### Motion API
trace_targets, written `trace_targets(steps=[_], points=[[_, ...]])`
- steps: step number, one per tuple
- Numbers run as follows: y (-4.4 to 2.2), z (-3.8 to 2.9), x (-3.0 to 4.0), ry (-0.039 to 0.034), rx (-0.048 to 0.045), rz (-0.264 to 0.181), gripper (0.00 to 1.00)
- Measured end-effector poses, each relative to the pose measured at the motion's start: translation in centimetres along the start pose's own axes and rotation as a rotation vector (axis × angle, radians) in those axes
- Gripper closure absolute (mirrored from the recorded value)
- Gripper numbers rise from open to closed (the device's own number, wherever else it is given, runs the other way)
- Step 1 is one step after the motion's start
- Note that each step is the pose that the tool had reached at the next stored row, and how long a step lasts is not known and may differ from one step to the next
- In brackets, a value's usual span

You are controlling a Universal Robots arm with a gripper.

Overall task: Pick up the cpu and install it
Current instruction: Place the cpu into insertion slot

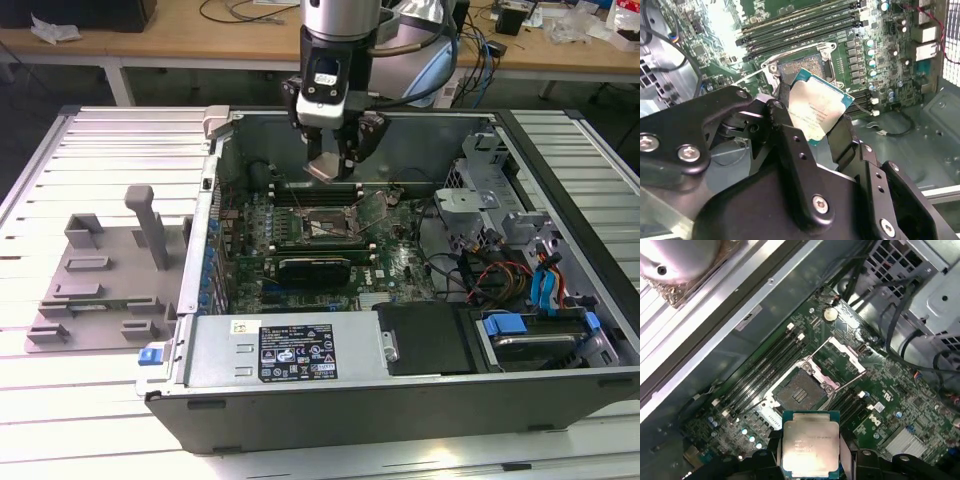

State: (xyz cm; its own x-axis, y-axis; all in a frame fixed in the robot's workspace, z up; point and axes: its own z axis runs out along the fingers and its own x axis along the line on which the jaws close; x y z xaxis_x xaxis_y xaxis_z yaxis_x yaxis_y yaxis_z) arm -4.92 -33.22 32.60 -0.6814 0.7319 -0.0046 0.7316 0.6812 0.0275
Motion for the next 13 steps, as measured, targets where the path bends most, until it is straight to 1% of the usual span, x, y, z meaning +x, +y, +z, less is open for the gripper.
trace_targets(steps=[3, 5, 7, 9, 10, 12, 13], points=[[0.00, 0.01, 0.00, -0.0020, 0.0003, 0.074, 0.45], [0.00, 0.02, 0.00, -0.0028, 0.0004, 0.102, 0.45], [0.00, 0.03, 0.00, -0.0042, 0.0007, 0.151, 0.45], [0.00, 0.04, 0.00, -0.0049, 0.0007, 0.178, 0.45], [0.00, 0.05, 0.00, -0.0056, 0.0009, 0.204, 0.45], [0.00, 0.06, 0.00, -0.0066, 0.0010, 0.240, 0.45], [0.00, 0.08, 0.00, -0.0076, 0.0012, 0.278, 0.45]])
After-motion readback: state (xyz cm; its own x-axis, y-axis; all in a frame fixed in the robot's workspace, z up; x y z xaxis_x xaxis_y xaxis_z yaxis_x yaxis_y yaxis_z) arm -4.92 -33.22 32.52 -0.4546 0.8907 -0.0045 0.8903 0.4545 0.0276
